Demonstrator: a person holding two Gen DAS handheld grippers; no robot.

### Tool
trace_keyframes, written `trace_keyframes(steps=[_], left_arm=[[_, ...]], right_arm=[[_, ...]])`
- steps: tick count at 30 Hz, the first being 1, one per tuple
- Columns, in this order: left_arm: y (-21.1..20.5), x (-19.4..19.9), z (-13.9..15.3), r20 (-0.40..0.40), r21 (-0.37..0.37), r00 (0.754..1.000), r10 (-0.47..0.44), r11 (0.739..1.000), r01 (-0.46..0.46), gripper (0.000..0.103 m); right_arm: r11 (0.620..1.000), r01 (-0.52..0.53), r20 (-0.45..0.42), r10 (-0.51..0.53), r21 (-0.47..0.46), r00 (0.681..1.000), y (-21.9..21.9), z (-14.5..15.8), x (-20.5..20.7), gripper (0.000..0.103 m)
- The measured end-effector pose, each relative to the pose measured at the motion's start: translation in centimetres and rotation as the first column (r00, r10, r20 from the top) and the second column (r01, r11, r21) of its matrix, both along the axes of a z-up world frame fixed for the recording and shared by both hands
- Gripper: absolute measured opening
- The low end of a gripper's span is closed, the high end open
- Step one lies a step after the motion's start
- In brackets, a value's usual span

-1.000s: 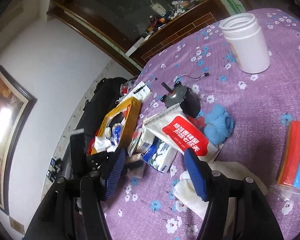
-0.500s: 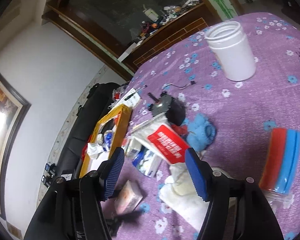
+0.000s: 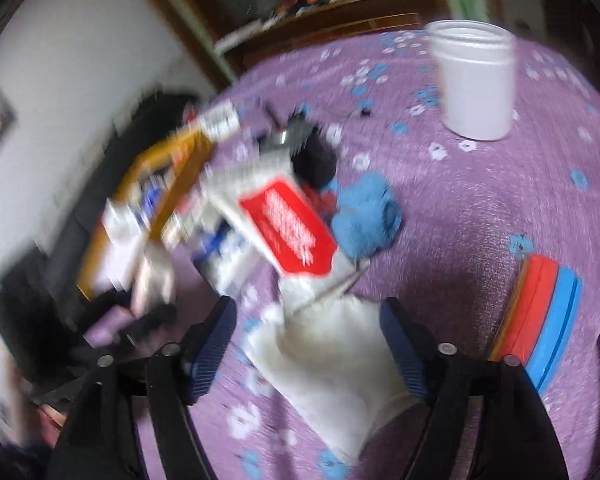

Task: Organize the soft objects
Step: 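Grasp the pink tissue pack with the left tool while the right tool grasps a white cloth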

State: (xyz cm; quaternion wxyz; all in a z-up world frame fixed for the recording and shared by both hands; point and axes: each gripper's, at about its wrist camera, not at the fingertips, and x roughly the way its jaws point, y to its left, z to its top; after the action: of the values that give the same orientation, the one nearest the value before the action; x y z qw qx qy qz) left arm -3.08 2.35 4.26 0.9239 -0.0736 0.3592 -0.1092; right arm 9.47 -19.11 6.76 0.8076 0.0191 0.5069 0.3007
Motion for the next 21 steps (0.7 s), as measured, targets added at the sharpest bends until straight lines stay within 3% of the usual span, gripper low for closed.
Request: trace_keyframes(steps=[4, 9, 10, 11, 14, 17, 21], left_arm=[[0.4, 0.2, 0.3, 0.047, 0.011, 0.998, 0.051, 0.999, -0.052, 0.05], [1.0, 0.7, 0.3, 0.091, 0.02, 0.992, 0.09, 0.996, -0.092, 0.05], [1.1, 0.7, 0.4, 0.095, 0.012, 0.991, 0.098, 0.995, -0.099, 0.05], [1.3, 0.7, 0.4, 0.104, 0.008, 0.989, 0.107, 0.994, -0.108, 0.051], [1.6, 0.5, 0.5, 0.113, 0.0, 0.987, 0.116, 0.993, -0.117, 0.051], [1.4, 0.4, 0.6, 0.116, 0.009, 0.987, 0.109, 0.994, -0.111, 0.051], [1.2, 0.3, 0.7, 0.125, 0.026, 0.986, 0.111, 0.993, -0.115, 0.051]], right_arm=[[0.985, -0.042, 0.05, 0.051, -0.167, 0.997, 1.4, -0.9, -0.7, 0.078], [0.958, -0.093, 0.04, 0.108, -0.27, 0.993, 2.4, -2.8, -1.4, 0.077], [0.951, -0.101, 0.065, 0.125, -0.294, 0.99, 2.8, -2.9, -1.8, 0.076], [0.948, -0.114, 0.078, 0.143, -0.298, 0.987, 3.1, -2.8, -2.3, 0.066], [0.962, -0.158, 0.061, 0.175, -0.222, 0.983, 3.2, -2.5, -2.6, 0.013], [0.974, -0.169, 0.072, 0.181, -0.151, 0.981, 2.9, -1.6, -2.9, 0.013], [0.977, -0.206, 0.133, 0.198, 0.051, 0.971, 1.9, 1.3, -3.6, 0.012]])
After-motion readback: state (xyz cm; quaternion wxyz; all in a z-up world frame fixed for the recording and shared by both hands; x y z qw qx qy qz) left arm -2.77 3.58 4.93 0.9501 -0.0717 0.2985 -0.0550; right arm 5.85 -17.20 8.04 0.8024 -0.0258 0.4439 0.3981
